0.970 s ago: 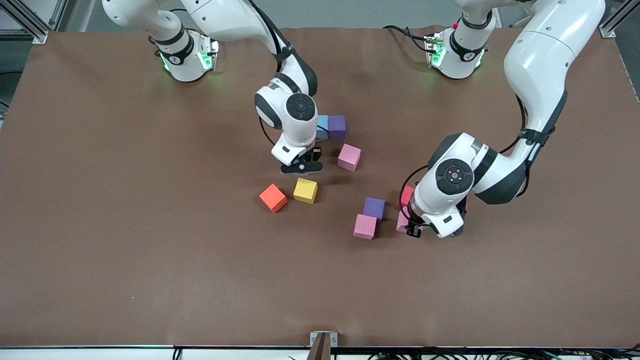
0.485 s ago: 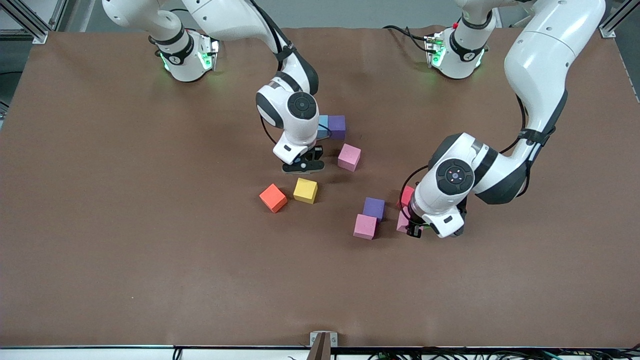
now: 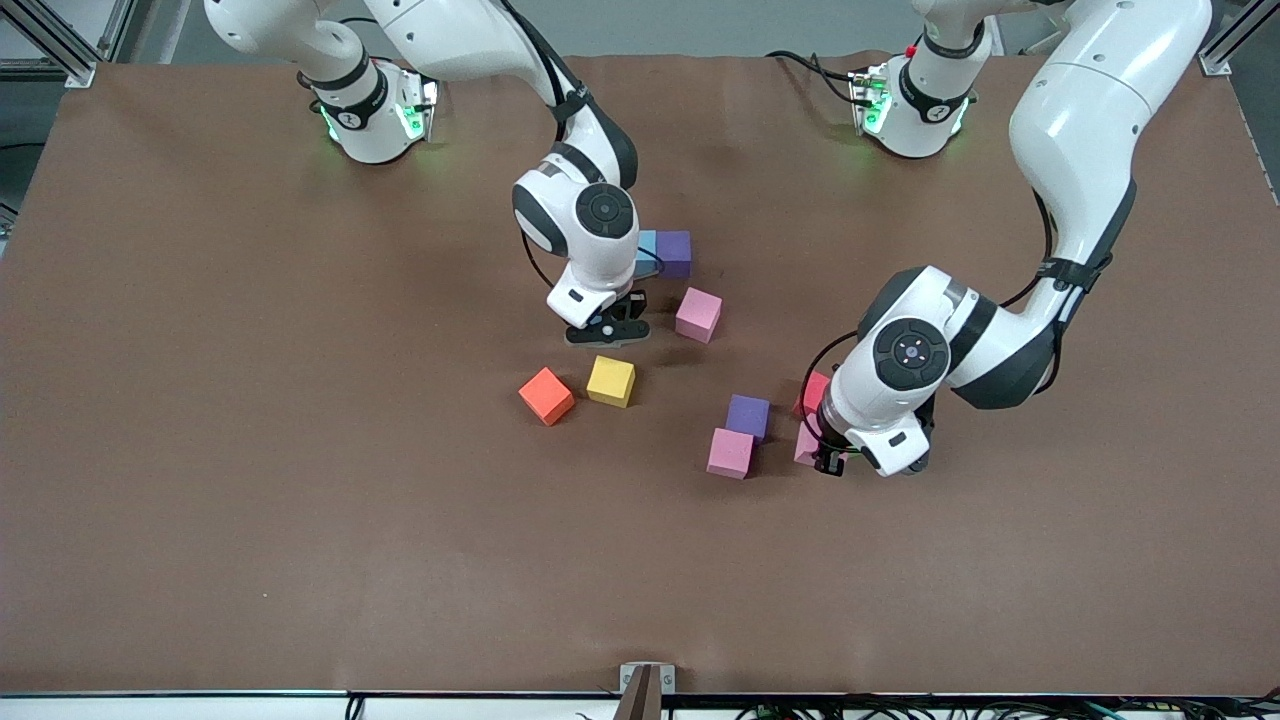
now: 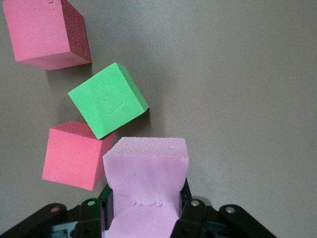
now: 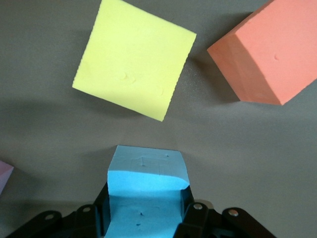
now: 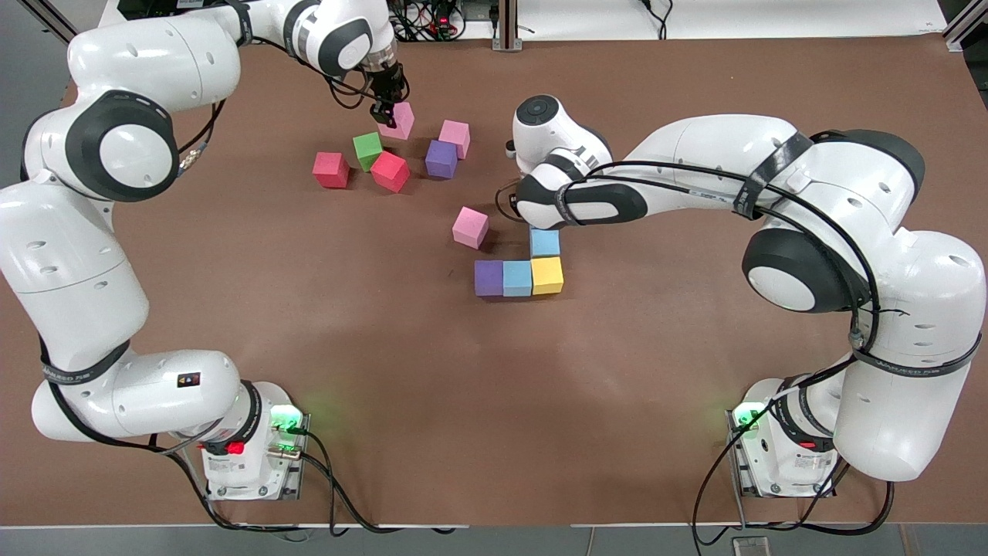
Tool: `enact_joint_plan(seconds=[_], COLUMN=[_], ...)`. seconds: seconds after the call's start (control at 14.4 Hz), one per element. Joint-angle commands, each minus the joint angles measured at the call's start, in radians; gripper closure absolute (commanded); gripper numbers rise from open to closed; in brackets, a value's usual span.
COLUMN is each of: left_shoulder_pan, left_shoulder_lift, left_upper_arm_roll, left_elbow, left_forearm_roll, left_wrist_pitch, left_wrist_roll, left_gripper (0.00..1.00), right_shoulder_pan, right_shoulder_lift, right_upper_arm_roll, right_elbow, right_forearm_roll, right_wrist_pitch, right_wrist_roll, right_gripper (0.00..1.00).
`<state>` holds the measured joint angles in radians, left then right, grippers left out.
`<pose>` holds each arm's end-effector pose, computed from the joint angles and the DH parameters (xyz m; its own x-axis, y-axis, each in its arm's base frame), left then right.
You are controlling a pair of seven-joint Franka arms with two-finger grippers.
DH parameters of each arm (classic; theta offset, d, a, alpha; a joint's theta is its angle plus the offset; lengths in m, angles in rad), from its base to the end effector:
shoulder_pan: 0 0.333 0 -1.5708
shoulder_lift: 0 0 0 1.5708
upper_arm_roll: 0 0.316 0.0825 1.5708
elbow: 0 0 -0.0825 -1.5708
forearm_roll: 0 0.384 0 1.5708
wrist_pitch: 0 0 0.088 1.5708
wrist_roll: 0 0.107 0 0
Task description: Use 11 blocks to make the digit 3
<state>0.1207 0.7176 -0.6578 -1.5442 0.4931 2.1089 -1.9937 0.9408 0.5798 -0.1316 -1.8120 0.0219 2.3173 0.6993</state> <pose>0.6465 -0.2707 0.2936 0.2427 0.9701 0.0023 0.9700 -0.2427 0.0167 0.4406 0.4704 0.2169 0.9935 0.1123 -0.0164 0.1133 -0.9896 0.0882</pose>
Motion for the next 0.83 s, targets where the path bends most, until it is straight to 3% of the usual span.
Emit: enact_joint_plan(seconds=[0.0,0.76], left_shoulder_pan=[0.008,0.007], left_shoulder_lift=[-0.009,-0.014], left_upper_arm_roll=[-0.005,-0.006], left_elbow=[0.001,0.001], left_forearm_roll=[-0.001,-0.01], left_wrist_pitch=[-0.015,-0.017], left_wrist_roll=[0.016,0.013], left_gripper=[0.7,0.7], right_shoulder_pan=[-0.007,-0.005], right_shoulder_lift=[-0.028,-0.031], right_upper_arm_roll=[0.013,0.026], right_elbow=[-0.035,-0.033], right_forearm_roll=[0.018,0.036], right_wrist_pitch=[-0.002,-0.013], right_wrist_roll=[-0.012,-0.012], right_gripper=[0.99,0.99])
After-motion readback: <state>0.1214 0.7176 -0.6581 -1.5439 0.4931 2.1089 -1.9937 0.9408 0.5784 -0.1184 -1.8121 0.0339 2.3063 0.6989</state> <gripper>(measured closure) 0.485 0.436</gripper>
